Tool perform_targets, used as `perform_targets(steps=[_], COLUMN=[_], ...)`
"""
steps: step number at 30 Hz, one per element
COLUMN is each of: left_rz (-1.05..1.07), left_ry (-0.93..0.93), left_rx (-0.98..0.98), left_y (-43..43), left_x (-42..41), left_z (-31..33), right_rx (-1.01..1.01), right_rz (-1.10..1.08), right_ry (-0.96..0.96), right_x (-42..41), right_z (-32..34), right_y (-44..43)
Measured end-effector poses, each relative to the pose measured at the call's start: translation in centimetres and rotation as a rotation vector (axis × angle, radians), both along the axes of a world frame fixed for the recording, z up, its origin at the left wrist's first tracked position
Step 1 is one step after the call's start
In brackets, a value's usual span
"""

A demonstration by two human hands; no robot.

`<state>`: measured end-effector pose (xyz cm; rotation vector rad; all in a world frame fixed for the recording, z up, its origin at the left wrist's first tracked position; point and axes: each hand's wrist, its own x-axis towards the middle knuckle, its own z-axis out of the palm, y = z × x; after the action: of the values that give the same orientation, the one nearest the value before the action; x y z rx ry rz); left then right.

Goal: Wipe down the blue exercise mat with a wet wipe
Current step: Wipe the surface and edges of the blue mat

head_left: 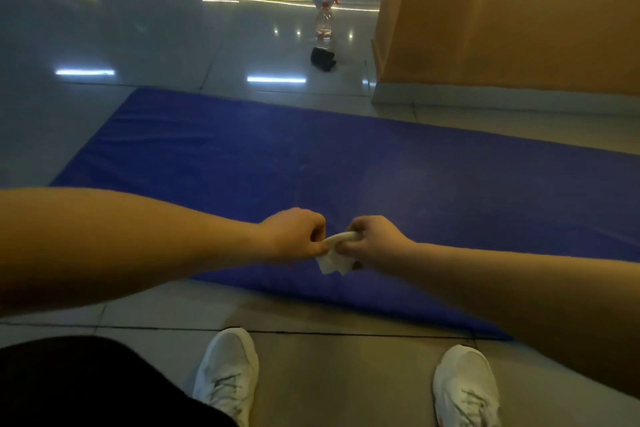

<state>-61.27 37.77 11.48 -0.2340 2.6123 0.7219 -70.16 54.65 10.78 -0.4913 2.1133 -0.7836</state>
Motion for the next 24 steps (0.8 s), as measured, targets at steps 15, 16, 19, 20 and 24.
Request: perform_targets(steps=[15,16,19,20,24], left_rz=[-0.296,-0.307,-0.343,-0.349,-0.373], left_ry=[-0.129,-0.140,-0.210,-0.227,-0.216], left_rx=[-0.430,-0.450,-0.526,-0.551,-0.594], left_y=[-4.0,-3.8,-3.5,-3.4,-3.3], left_x=[3.5,3.6,3.9,3.9,4.1], left_z=[-13.2,-14.1,-16.2,-16.8,-17.5], right_rx=[0.257,0.274,0.253,0.258,0.314], right_rz=[0.087,0.152,0.309,0.357,0.465], right_ry=[0.307,0.348,0.384,0.427,0.537], right_x=[1.1,1.1,1.2,1.1,0.7], right_z=[-14.1,-14.8,-15.8,-16.0,-16.4], right_y=[1.4,2.2,3.7,4.0,5.1])
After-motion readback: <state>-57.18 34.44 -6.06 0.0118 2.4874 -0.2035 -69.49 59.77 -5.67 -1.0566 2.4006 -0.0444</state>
